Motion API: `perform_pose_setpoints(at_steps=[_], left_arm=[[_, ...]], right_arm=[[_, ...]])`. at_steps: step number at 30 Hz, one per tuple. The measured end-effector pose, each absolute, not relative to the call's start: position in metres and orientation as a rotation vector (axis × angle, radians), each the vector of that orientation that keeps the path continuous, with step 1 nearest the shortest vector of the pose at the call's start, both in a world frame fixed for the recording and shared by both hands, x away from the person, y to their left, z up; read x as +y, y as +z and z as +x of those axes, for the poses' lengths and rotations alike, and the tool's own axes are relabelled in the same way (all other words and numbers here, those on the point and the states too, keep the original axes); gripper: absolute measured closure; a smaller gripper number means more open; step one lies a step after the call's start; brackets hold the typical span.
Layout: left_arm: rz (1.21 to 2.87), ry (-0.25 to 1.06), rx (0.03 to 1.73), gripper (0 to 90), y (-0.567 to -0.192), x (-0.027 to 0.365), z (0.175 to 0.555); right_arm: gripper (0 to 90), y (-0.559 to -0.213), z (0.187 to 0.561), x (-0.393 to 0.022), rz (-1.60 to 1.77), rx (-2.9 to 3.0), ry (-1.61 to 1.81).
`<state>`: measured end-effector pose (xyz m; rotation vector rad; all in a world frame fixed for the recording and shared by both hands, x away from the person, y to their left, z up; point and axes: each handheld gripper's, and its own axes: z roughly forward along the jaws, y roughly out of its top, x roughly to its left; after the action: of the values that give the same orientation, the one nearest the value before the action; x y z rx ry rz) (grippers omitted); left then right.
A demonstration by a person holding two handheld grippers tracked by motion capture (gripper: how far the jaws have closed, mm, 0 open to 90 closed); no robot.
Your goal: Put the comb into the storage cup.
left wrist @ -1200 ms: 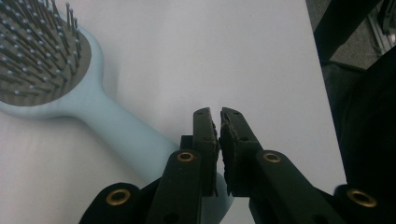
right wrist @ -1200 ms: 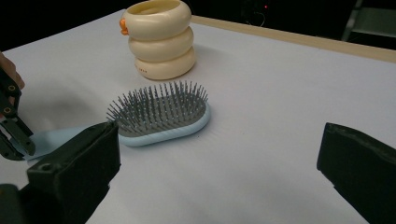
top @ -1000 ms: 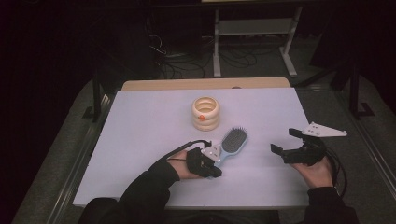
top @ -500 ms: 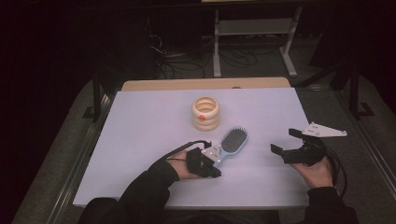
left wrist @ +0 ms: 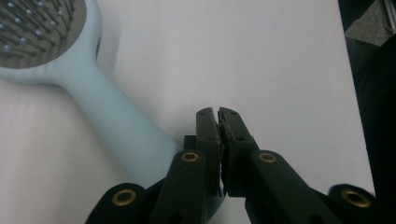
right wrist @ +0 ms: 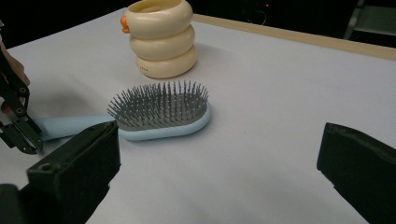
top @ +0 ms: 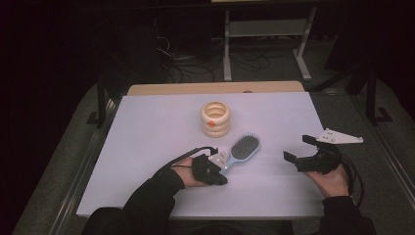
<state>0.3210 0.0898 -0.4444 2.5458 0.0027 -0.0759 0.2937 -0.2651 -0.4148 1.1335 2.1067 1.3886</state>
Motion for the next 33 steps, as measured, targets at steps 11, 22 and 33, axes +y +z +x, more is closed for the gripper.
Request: perform_pose_setpoints(at_steps=[11, 22, 33], left_arm=[[2.561, -0.08, 0.005, 90.0, -0.445, 0.092, 0.321], [2.567, -0.063, 0.042, 90.0, -0.444, 0.101, 0.328], [2.572, -0.056, 0.07, 90.0, -0.444, 0.107, 0.33]], right_arm=[[0.0, -0.415, 0.294, -0.265, 1.136, 2.111, 1.388], [0.0, -0.415, 0.294, -0.265, 1.133, 2.116, 1.387], [0.0, -0.416, 0.294, -0.264, 1.132, 2.125, 1.385]])
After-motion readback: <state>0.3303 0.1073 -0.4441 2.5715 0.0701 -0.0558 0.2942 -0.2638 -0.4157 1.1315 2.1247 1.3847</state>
